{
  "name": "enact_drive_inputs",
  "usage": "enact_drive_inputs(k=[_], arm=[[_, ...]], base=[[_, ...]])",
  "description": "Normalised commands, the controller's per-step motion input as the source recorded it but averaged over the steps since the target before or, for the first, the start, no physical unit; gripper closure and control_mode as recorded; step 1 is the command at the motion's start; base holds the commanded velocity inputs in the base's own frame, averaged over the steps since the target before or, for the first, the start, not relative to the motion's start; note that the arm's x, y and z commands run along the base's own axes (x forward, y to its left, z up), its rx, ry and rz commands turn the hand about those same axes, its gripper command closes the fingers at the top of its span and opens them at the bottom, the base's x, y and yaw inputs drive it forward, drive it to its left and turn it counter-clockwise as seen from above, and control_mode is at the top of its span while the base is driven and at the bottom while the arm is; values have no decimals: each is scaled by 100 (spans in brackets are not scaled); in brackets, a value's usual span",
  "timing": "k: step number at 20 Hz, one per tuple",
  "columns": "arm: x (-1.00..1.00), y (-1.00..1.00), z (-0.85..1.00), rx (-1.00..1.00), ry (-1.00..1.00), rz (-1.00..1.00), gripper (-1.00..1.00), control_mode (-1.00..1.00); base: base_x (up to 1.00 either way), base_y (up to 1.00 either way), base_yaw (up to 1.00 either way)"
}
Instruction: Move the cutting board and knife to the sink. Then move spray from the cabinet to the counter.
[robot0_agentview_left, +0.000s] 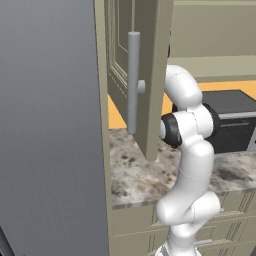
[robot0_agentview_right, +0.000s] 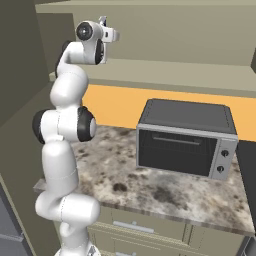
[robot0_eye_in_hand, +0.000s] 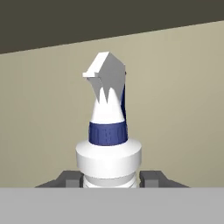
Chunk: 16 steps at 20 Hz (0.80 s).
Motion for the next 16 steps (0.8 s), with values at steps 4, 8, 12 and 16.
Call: enact_drive_inputs(k=[4, 8, 12, 16], arm=[[-6, 0, 4, 6, 0, 0, 100, -100], [-16, 0, 1, 12, 0, 0, 100, -100], [-19, 0, 1, 22, 0, -3, 100, -100], [-27, -1, 0, 23, 0, -4, 100, -100]], base=[[0, 0, 0], [0, 0, 0], [0, 0, 0], [0, 0, 0]])
